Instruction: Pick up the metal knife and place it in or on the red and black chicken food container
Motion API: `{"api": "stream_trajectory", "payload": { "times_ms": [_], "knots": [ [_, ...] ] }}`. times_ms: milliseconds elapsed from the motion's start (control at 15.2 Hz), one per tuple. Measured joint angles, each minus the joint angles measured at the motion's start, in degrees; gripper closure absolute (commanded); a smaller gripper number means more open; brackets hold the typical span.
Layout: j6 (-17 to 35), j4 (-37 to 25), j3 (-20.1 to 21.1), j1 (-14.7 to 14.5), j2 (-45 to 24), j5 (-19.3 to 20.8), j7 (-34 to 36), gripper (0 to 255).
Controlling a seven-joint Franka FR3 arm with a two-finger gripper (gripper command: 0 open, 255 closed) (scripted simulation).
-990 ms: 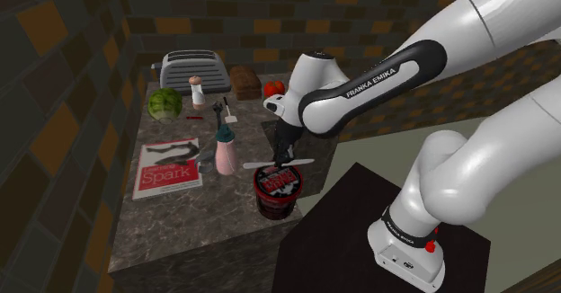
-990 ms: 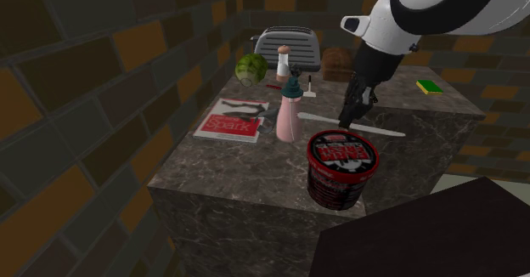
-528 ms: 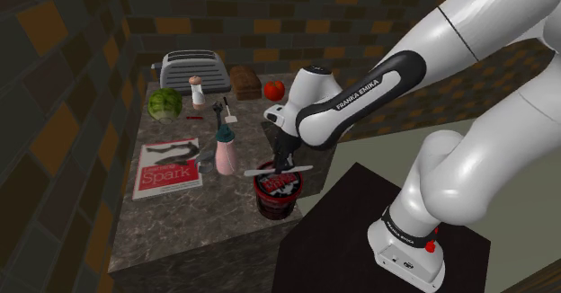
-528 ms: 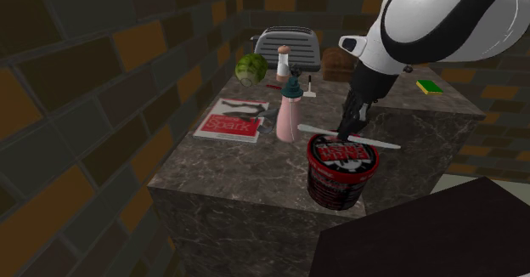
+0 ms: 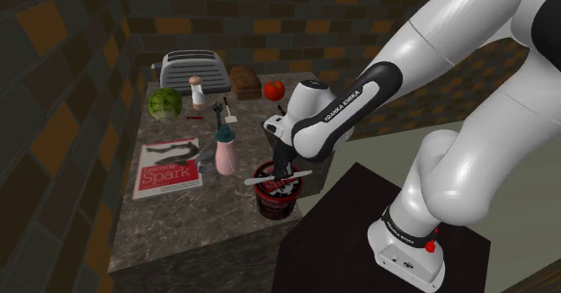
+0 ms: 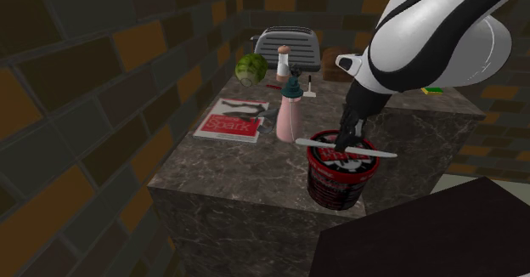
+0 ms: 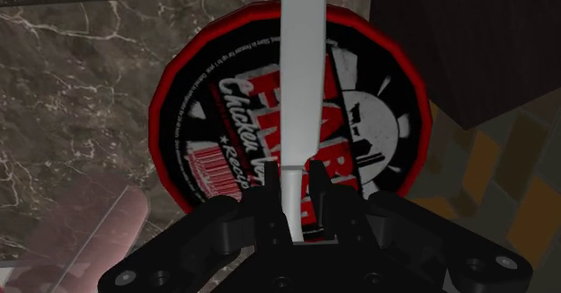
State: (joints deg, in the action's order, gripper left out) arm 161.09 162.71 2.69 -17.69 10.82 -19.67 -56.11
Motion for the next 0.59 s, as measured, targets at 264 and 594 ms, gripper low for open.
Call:
{"api": "stream_trajectory", "payload": {
  "times_ms": [264, 594],
  "knots": [
    [0.38, -0.18, -0.02, -0.15, -0.27, -0.23, -0.25, 255],
    [0.47, -0.18, 0.04, -0.17, -0.62, -0.27, -0.1, 0]
  ]
}}
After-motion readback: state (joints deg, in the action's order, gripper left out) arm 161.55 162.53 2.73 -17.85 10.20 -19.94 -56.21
